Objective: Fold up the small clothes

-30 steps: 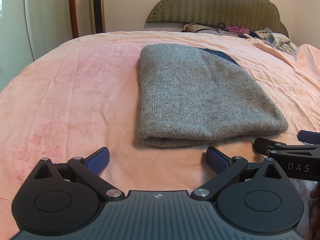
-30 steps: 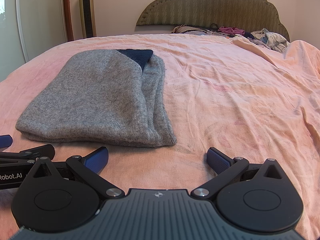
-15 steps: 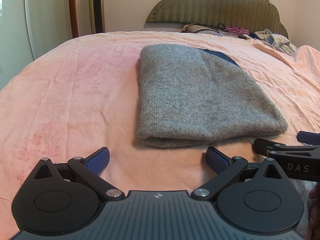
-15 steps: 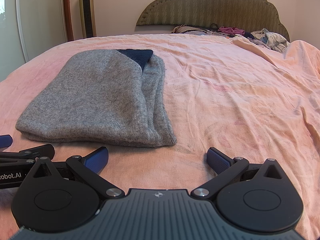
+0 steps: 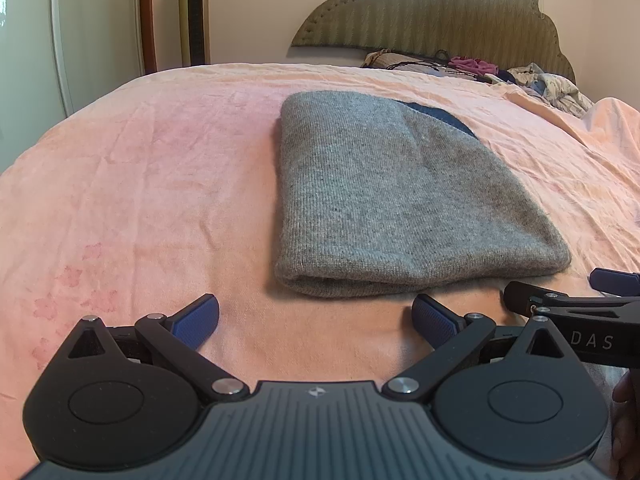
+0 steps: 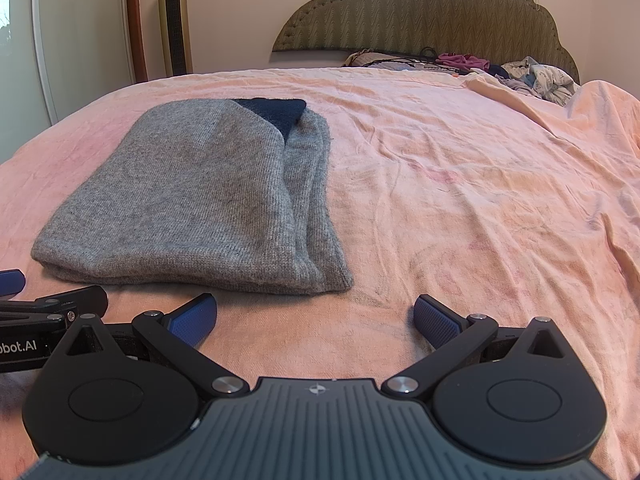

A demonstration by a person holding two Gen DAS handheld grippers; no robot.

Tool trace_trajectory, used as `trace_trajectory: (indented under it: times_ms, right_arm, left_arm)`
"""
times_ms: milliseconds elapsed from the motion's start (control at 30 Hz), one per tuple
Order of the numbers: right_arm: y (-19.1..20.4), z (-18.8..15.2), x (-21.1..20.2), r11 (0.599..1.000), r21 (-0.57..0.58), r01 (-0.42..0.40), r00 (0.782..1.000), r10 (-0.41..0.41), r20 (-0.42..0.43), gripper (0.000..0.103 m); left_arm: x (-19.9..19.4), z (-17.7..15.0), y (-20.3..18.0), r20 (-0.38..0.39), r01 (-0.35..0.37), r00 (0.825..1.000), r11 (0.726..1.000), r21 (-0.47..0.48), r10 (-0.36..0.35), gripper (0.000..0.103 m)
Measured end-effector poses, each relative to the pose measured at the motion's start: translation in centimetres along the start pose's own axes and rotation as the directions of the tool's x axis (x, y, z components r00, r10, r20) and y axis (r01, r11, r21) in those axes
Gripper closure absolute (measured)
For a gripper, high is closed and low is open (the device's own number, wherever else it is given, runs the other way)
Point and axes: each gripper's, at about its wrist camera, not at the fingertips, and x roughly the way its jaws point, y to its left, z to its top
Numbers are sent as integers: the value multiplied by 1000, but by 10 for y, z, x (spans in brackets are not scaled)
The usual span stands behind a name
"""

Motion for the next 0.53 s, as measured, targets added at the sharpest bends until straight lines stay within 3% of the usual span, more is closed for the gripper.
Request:
trace_trajectory:
  times_ms: [200,400,533]
  right_arm:
    - [0,0,0,1000,0,0,1000,0,0,0]
    - [0,0,0,1000,0,0,1000,0,0,0]
    - [0,0,0,1000,0,0,1000,0,0,0]
  left_arm:
    - [-2,-1,6,15,17,1000,999,-33,-17,0]
    - [0,-1,2,3,-21,1000,1000,-12,21,0]
    - [-2,-2,4,5,-8,1000,1000,-4,8,0]
